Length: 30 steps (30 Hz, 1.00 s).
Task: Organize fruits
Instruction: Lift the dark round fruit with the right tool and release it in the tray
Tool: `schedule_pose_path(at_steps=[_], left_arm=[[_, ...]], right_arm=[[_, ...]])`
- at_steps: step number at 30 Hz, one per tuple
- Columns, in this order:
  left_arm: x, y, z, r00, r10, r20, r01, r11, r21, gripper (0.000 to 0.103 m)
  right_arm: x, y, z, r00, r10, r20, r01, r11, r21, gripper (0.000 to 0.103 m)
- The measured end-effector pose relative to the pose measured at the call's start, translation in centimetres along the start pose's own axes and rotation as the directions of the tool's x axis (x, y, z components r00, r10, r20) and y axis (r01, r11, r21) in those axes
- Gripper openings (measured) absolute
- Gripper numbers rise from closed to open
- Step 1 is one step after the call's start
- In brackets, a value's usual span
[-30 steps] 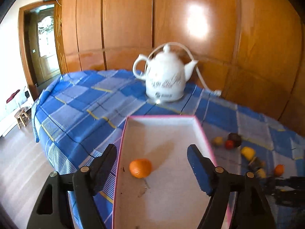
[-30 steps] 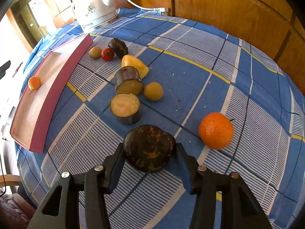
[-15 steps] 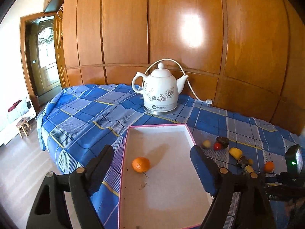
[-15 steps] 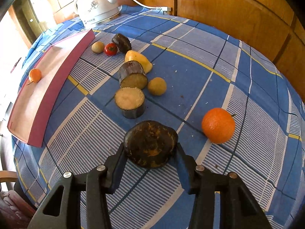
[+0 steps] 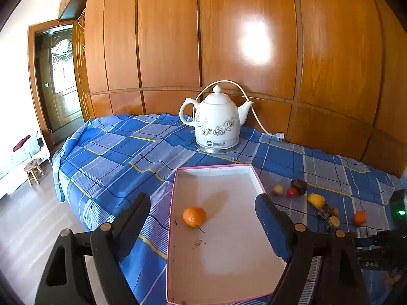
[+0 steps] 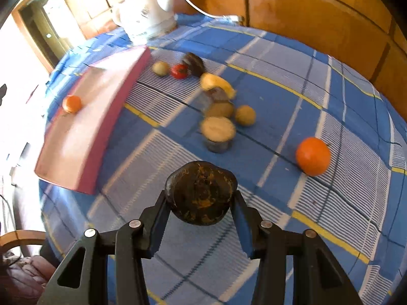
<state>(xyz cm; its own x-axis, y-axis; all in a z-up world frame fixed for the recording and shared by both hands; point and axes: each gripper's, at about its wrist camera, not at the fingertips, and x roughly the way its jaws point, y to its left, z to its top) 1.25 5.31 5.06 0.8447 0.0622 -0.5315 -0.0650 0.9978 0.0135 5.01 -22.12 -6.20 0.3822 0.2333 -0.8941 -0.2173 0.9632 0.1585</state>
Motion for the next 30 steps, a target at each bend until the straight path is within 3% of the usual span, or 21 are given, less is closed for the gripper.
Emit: schedule_pose_path(at_steps=[9,16,24,30], left_arm=[[0.6,0.5,-0.5,1.000,0.002,-0.019,-0.002,1.000,-0.009,0.086],[2.1,2.4,-1.7,0.997,0.021,-0.071,-0.025,0.998,-0.050,0.088],[3.8,5.7,-3.5,0.987,0.086,-0.133,-0.099,0.991,-0.095,0.087],[4.3,5.8,-4.1,0.985,0.079,-0.152,-0.093,0.992,-0.088,0.087]], right_arm=[[-0.5,6.2,3.3,0.990,0.127,0.061,-0.122,0.989,-0.088,0.048],[2.4,11.9,6.7,0.984,0.177,0.036,-0.169,0.973,-0.158,0.048],[7.3,15.8,9.7,0.989,0.146,-0.024,-0.148,0.969,-0.197,0.050],[8.7,16.1,10.0,0.993,0.117,-0.019,-0.118,0.972,-0.202,0.052]])
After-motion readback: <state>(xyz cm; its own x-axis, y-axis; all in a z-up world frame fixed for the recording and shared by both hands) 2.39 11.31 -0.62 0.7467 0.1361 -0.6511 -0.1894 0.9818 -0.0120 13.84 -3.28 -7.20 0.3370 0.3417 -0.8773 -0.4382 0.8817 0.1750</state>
